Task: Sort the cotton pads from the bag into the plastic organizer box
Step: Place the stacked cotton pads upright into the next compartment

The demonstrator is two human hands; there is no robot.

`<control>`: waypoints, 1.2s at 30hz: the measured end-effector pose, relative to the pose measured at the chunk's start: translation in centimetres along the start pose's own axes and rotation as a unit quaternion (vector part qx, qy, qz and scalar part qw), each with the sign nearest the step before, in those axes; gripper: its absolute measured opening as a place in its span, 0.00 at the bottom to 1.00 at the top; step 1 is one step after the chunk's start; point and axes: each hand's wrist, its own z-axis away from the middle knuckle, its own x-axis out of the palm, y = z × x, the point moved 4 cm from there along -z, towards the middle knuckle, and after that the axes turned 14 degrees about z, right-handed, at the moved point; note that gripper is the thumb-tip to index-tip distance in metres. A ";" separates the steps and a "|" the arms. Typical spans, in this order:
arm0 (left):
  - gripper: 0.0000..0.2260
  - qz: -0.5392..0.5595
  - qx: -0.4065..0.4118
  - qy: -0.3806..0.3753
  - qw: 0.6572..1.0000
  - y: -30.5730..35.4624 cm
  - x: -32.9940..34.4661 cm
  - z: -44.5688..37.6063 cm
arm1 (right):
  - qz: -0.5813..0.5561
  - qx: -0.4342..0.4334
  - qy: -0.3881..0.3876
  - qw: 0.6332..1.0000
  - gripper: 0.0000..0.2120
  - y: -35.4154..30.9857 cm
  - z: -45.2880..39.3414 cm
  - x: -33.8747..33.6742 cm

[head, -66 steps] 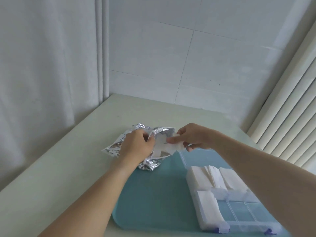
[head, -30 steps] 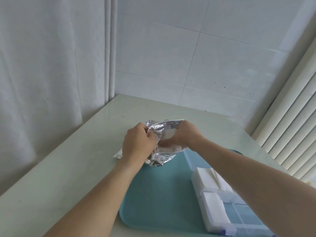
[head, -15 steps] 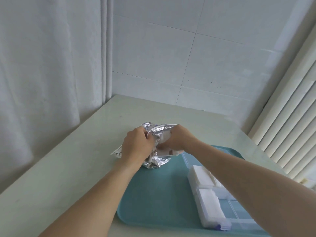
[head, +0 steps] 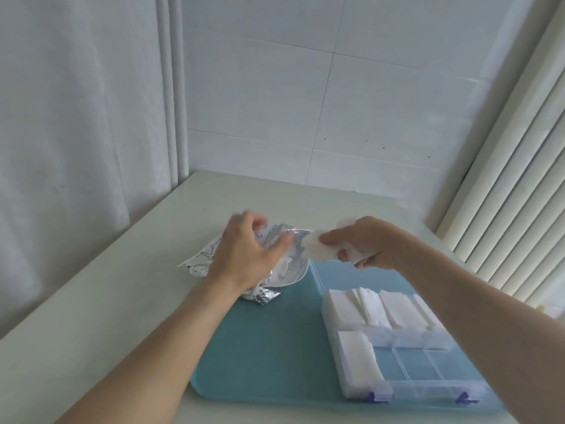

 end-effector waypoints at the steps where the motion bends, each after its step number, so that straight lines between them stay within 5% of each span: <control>1: 0.15 0.023 0.074 0.040 0.996 1.4 -0.1 0.2 | -0.024 -0.015 0.005 1.000 0.08 0.4 0.5 -0.7; 3: 0.11 0.103 0.080 0.082 0.988 2.7 0.3 0.6 | -0.085 -0.058 0.010 0.995 0.08 0.6 1.5 -1.2; 5: 0.19 0.225 -0.092 -0.005 0.970 3.4 2.8 0.3 | -0.139 -0.097 0.016 0.985 0.08 0.8 2.4 -1.6; 8: 0.27 0.397 -0.287 -0.153 0.858 3.8 6.7 0.6 | -0.156 -0.136 0.027 0.978 0.09 0.8 2.8 -1.1; 10: 0.24 0.442 -0.319 -0.138 0.827 4.0 8.2 0.0 | -0.115 -0.141 0.064 0.981 0.13 1.1 2.5 -1.1; 13: 0.16 0.426 -0.321 -0.052 0.844 3.5 9.8 -1.6 | -0.054 -0.130 0.132 0.981 0.20 1.5 1.4 -2.1; 18: 0.09 0.405 -0.322 0.002 0.856 2.7 11.0 -3.9 | -0.024 -0.105 0.126 0.986 0.14 2.8 0.0 -4.4; 24: 0.08 0.321 -0.304 -0.130 0.888 2.0 12.4 -3.9 | 0.086 -0.099 0.073 0.989 0.30 3.6 -1.2 -5.8; 30: 0.14 0.382 -0.324 -0.254 0.827 3.3 13.8 -3.4 | 0.212 -0.088 0.067 0.971 0.40 3.1 -2.0 -5.0; 36: 0.09 0.381 -0.291 -0.297 0.826 3.1 13.9 -3.2 | 0.222 -0.082 0.062 0.970 0.44 2.9 -2.2 -4.2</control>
